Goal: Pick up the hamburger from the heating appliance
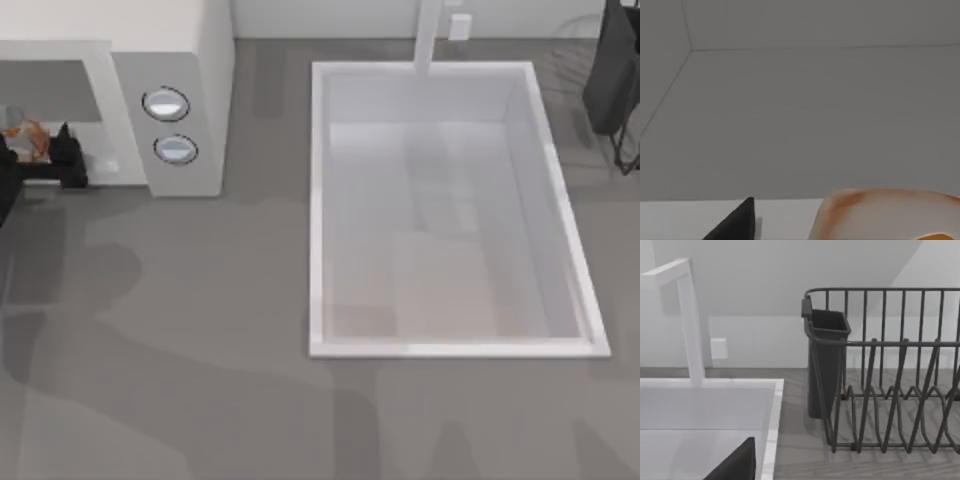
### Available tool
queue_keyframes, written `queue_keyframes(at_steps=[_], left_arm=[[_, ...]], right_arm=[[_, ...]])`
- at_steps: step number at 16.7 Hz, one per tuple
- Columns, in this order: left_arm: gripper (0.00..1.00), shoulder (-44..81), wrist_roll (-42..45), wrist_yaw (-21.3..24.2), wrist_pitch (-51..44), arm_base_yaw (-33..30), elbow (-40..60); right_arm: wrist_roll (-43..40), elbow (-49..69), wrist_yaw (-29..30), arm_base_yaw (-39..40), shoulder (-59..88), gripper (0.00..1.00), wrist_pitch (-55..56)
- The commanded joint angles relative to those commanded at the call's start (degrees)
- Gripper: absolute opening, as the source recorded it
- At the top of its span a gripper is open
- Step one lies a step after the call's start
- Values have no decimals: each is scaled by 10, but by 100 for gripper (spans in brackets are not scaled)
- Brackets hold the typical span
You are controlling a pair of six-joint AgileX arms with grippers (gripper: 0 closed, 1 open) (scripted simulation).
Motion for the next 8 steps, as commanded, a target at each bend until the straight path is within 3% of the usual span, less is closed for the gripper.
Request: queue_keyframes(at_steps=[4, 8], left_arm=[[100, 61, -2, -5, -54, -5, 89], [100, 149, -5, -14, -145, -14, 261]], right_arm=[[0, 0, 0, 0, 0, 100, 0], [0, 0, 0, 0, 0, 100, 0]])
